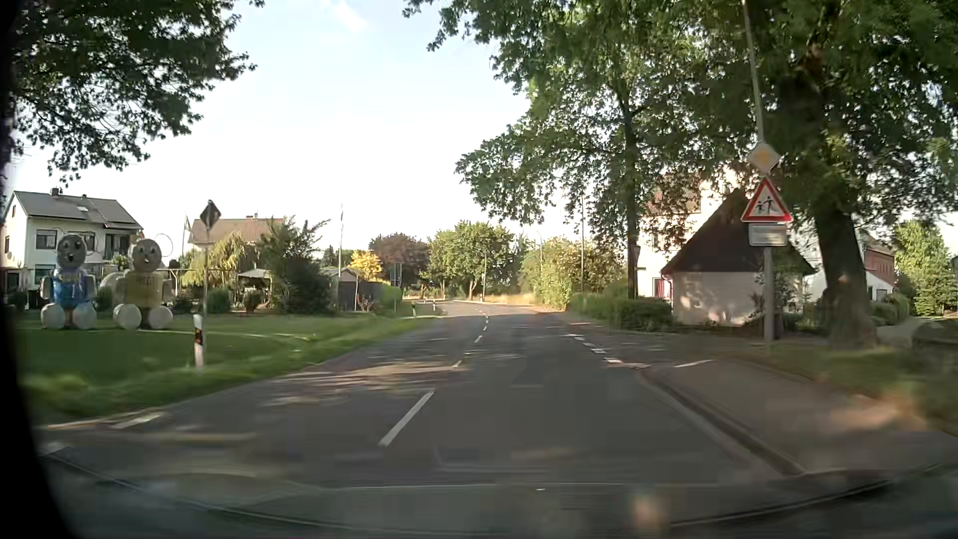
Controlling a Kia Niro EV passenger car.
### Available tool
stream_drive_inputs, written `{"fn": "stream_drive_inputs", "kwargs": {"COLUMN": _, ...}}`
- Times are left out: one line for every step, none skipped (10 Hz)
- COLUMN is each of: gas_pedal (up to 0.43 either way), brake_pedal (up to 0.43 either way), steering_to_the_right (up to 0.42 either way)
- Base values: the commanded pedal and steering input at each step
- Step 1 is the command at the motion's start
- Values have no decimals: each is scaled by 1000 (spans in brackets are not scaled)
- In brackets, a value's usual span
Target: Follow the waypoints while adhering to traffic rules and regulations
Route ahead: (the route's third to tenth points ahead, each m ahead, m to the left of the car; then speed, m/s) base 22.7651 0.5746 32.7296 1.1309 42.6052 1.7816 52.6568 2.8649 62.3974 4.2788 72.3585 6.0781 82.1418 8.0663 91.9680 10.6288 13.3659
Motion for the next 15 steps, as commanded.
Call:
{"fn": "stream_drive_inputs", "kwargs": {"gas_pedal": 150, "brake_pedal": 6, "steering_to_the_right": 5}}
{"fn": "stream_drive_inputs", "kwargs": {"gas_pedal": 150, "brake_pedal": 6, "steering_to_the_right": 5}}
{"fn": "stream_drive_inputs", "kwargs": {"gas_pedal": 150, "brake_pedal": 6, "steering_to_the_right": 4}}
{"fn": "stream_drive_inputs", "kwargs": {"gas_pedal": 157, "brake_pedal": 6, "steering_to_the_right": 4}}
{"fn": "stream_drive_inputs", "kwargs": {"gas_pedal": 157, "brake_pedal": 6, "steering_to_the_right": 2}}
{"fn": "stream_drive_inputs", "kwargs": {"gas_pedal": 157, "brake_pedal": 6, "steering_to_the_right": -1}}
{"fn": "stream_drive_inputs", "kwargs": {"gas_pedal": 157, "brake_pedal": 6, "steering_to_the_right": -3}}
{"fn": "stream_drive_inputs", "kwargs": {"gas_pedal": 157, "brake_pedal": 6, "steering_to_the_right": -3}}
{"fn": "stream_drive_inputs", "kwargs": {"gas_pedal": 157, "brake_pedal": 6, "steering_to_the_right": -3}}
{"fn": "stream_drive_inputs", "kwargs": {"gas_pedal": 157, "brake_pedal": 6, "steering_to_the_right": -3}}
{"fn": "stream_drive_inputs", "kwargs": {"gas_pedal": 157, "brake_pedal": 6, "steering_to_the_right": -4}}
{"fn": "stream_drive_inputs", "kwargs": {"gas_pedal": 157, "brake_pedal": 6, "steering_to_the_right": -4}}
{"fn": "stream_drive_inputs", "kwargs": {"gas_pedal": 157, "brake_pedal": 6, "steering_to_the_right": -5}}
{"fn": "stream_drive_inputs", "kwargs": {"gas_pedal": 157, "brake_pedal": 6, "steering_to_the_right": -6}}
{"fn": "stream_drive_inputs", "kwargs": {"gas_pedal": 157, "brake_pedal": 6, "steering_to_the_right": -8}}
